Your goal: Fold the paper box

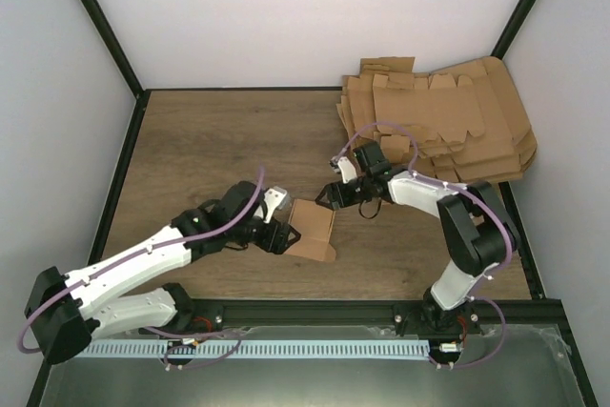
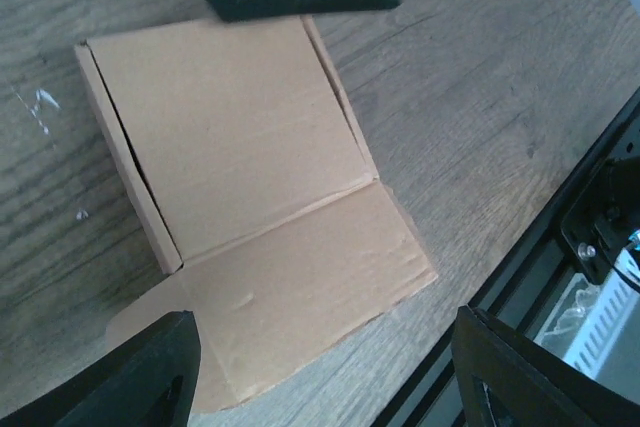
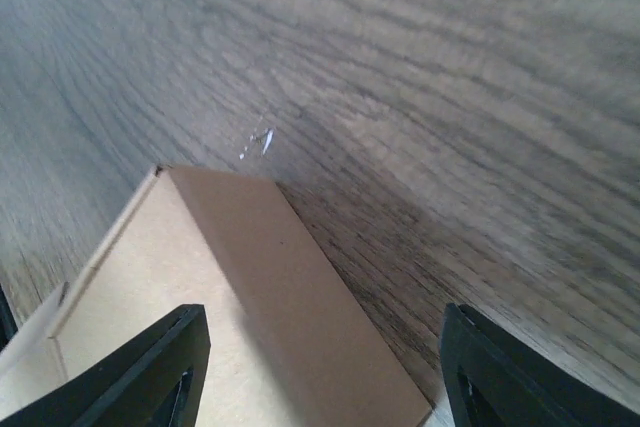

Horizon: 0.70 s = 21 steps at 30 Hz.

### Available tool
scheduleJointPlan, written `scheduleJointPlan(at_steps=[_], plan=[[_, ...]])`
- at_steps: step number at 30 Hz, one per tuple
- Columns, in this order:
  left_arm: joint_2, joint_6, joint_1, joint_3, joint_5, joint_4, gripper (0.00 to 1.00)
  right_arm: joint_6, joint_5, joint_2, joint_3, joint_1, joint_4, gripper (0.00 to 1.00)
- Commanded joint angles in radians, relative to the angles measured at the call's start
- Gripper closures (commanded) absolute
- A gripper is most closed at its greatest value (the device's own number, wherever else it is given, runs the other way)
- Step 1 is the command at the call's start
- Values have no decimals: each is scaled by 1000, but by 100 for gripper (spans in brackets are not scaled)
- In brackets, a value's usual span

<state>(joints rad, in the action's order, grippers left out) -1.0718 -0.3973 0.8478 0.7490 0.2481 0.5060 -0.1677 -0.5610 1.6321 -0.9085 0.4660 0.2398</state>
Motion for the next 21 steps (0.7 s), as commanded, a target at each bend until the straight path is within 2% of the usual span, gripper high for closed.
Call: scheduleJointPlan(at_steps=[1, 6, 11, 14, 17, 21], plan=[[26, 122, 71, 2, -150, -51, 28, 50, -123, 69, -19, -17, -74, 34], [5, 225, 153, 23, -268, -71, 26, 41, -214, 118, -1, -70, -118, 39], [-29, 304, 165, 84, -358, -59, 25, 47, -259, 210, -31, -95, -114, 48], [-66, 311, 164, 145, -362, -47, 25, 32, -321, 276, -53, -122, -136, 53], [-100, 286, 156, 216, -376, -29, 25, 25, -349, 316, -83, -138, -149, 55], [-101, 258, 76, 273, -283, -43, 23, 34, -363, 349, -121, -139, -142, 55]])
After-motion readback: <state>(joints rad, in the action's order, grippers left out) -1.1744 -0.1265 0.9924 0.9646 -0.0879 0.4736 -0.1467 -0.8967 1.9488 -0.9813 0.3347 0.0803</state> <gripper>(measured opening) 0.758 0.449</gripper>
